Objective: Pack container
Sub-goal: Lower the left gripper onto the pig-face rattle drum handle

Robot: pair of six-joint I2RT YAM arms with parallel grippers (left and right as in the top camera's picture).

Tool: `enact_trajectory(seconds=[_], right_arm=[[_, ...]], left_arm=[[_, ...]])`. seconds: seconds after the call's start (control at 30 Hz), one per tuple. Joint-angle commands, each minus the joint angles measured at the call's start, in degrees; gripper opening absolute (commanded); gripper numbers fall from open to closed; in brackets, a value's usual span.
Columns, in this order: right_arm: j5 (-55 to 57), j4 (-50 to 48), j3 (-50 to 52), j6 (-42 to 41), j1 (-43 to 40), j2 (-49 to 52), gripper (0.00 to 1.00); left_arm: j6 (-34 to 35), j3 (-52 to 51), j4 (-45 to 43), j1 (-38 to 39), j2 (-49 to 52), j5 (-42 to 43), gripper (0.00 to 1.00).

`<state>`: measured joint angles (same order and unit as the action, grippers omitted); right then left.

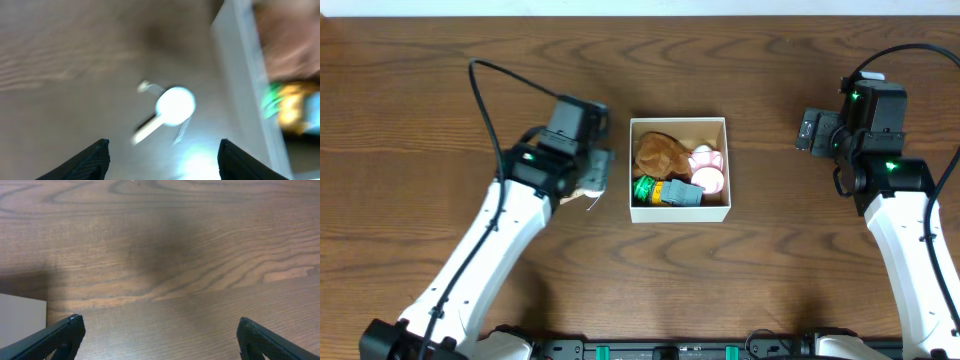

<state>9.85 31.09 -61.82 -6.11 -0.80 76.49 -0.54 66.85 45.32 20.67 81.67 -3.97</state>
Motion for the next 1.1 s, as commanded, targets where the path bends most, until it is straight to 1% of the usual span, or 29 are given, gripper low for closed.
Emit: enact_trajectory(seconds=[0.0,0.07,0.23,0.3,0.4,0.47,0.5,0.63,0.77,0.87,1.07], right_arm=[[-0.02,0.04,-0.31,-0.70,0.02,0.31,0.99],[-0.02,0.04,-0.31,-0.70,0.02,0.31,0.99],[-0.02,0.04,-0.31,-0.70,0.02,0.31,0.99],[-0.02,0.04,-0.31,-0.70,0.02,0.31,0.99],[-0.02,0.02,-0.31,-0.70,0.00,0.31,0.99],[-0.02,0.02,-0.31,-0.70,0.02,0.31,0.99],[-0.02,0.02,-0.31,-0.70,0.02,0.31,0.99],[-0.02,0.04,-0.31,-0.70,0.00,0.31,0.99],[-0.02,0.02,-0.31,-0.70,0.02,0.31,0.99],[-0.02,0.04,-0.31,-0.70,0.02,0.31,0.99],[-0.02,0.04,-0.31,-0.70,0.02,0.31,0.99]], left_arm=[[-13.70,0.76,3.34,-3.04,0.68,-2.10,0.70],[-18.05,0.70,4.44,-4.44,1.18,-2.10,0.70],[-24.52,0.59,3.96,-6.88,4.35,-1.75,0.72],[-27.89,0.50,3.98,-7.56,6.29,0.48,0.72],[-32.59,0.33,4.15,-8.46,9.77,5.44,0.79],[-36.06,0.09,4.13,-8.92,12.61,6.88,0.85],[-38.38,0.09,4.07,-9.18,14.34,7.02,0.85],[-40.92,0.09,3.43,-9.90,19.02,7.08,0.85],[-41.75,0.07,1.68,-10.49,23.15,11.37,0.84],[-43.89,0.07,0.22,-10.69,25.88,11.50,0.84],[-44.06,0.07,-2.60,-10.69,28.74,11.50,0.84]])
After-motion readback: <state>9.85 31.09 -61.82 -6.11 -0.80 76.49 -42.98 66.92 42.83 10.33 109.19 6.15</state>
